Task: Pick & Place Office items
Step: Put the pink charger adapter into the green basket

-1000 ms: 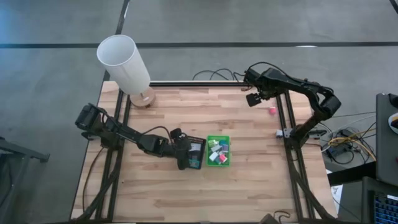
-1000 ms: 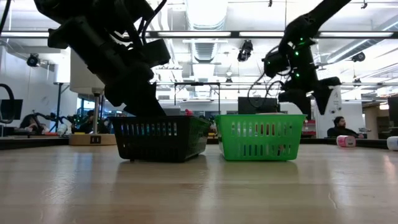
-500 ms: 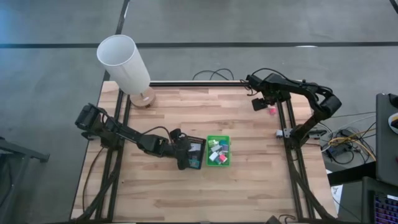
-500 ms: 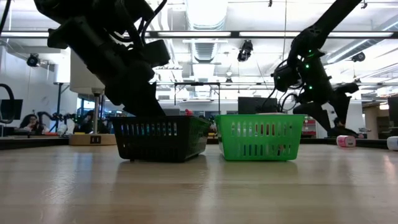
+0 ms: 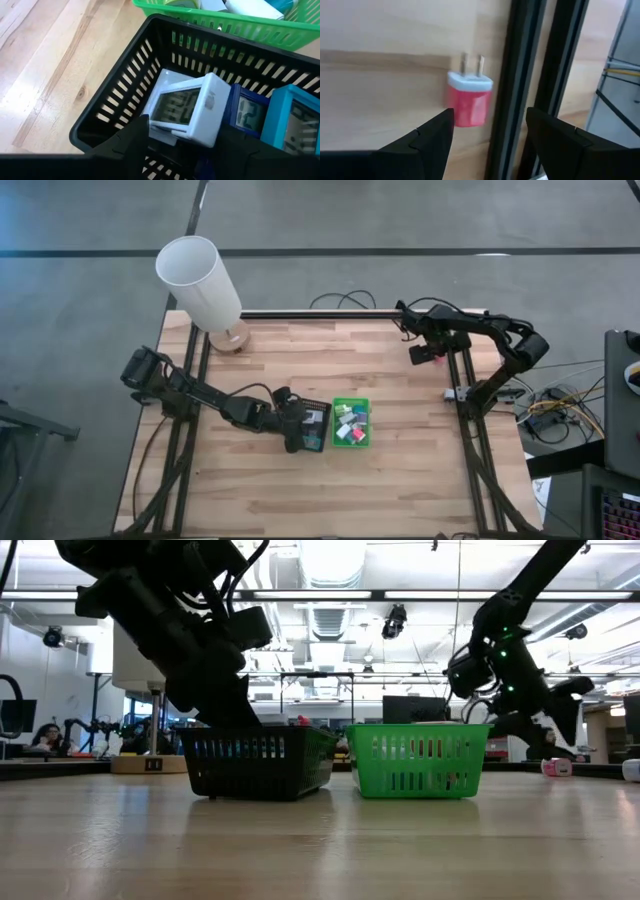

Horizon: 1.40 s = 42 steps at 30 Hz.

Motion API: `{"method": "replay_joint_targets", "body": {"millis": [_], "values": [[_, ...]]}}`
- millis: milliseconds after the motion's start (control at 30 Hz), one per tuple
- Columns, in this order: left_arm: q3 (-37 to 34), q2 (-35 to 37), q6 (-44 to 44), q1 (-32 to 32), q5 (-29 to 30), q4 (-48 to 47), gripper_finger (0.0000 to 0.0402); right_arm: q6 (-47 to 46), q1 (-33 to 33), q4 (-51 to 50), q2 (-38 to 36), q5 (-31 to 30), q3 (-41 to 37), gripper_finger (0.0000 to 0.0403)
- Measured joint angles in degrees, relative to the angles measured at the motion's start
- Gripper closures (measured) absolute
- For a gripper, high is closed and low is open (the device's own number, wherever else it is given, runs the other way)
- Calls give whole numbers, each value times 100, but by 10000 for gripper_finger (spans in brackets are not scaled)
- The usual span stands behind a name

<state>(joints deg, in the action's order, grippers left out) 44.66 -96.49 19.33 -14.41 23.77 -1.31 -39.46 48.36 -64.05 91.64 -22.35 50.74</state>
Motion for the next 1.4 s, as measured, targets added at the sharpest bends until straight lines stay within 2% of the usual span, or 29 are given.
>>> {"method": "replay_joint_targets", "body": {"millis": [333, 1400], "values": [[-2, 0, -109, 2, 0, -2, 213, 29, 9, 532, 0, -4, -317, 153], [-1, -2, -22, -2, -24, -4, 213, 281, 2, 1271, -7, -9, -655, 164]]}}
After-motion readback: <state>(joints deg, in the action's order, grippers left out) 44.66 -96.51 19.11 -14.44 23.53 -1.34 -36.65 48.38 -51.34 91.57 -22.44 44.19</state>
